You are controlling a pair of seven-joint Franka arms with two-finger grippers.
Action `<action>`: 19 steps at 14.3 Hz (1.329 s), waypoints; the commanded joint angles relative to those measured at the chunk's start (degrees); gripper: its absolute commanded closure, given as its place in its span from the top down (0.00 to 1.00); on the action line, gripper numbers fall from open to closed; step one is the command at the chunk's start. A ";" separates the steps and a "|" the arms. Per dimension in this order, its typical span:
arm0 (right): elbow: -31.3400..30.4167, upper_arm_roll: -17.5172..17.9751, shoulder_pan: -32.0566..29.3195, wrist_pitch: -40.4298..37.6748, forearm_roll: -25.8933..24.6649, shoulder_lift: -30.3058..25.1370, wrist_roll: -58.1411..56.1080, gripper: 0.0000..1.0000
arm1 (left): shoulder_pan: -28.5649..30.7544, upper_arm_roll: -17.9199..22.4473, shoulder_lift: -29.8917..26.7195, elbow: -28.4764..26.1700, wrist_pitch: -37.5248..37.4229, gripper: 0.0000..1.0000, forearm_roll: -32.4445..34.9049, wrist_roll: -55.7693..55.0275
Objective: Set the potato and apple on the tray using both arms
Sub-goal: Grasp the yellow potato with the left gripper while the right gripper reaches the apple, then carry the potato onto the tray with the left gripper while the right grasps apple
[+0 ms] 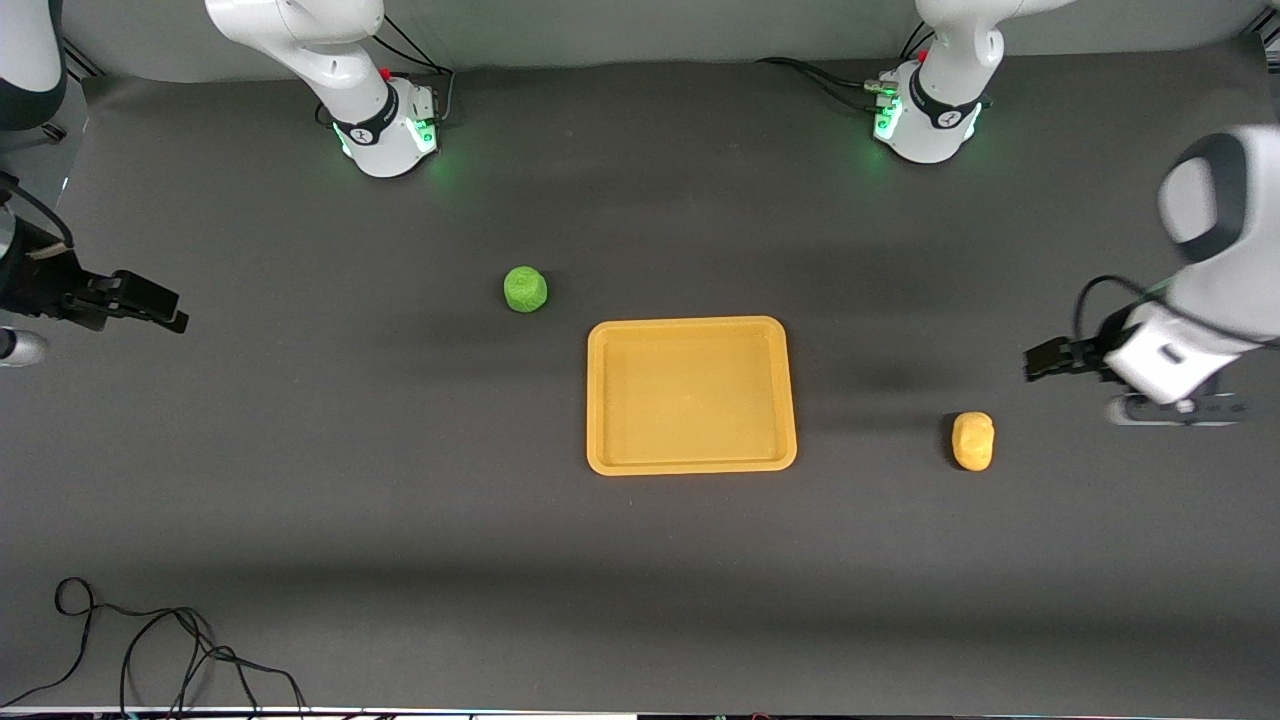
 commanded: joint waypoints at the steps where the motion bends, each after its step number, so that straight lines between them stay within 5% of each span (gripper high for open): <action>1: -1.60 -0.25 4.39 -0.29 0.76 -0.60 0.30 1.00 | -1.24 0.20 -1.53 -9.24 9.41 1.00 0.12 -0.06; 6: -6.95 -0.34 18.45 3.04 0.58 -3.15 16.46 1.00 | -1.51 0.20 9.52 -11.81 26.38 1.00 4.93 4.31; 12: -29.88 -0.34 30.67 16.57 0.49 -15.35 29.91 1.00 | -1.25 0.20 20.27 -10.14 41.70 1.00 6.18 8.19; 13: -32.35 -0.25 32.60 17.37 0.49 -16.50 31.93 1.00 | -1.16 0.28 20.19 -9.88 41.27 0.86 6.18 10.11; 14: -34.72 -0.25 35.32 18.34 0.49 -17.82 34.99 1.00 | -1.16 0.46 20.10 -8.66 38.30 0.57 6.18 10.74; 16: -39.12 -0.34 40.42 19.92 0.06 -19.85 38.00 1.00 | -1.24 0.37 20.10 -1.22 22.80 0.23 5.84 10.49; 17: -40.97 -0.34 41.31 20.89 -0.03 -20.46 39.06 1.00 | -1.68 0.37 20.18 3.26 14.36 0.14 5.22 10.14; 19: -42.91 -0.25 41.41 21.42 -0.03 -21.61 39.51 1.00 | -2.03 0.20 20.62 8.65 4.47 0.11 5.22 6.64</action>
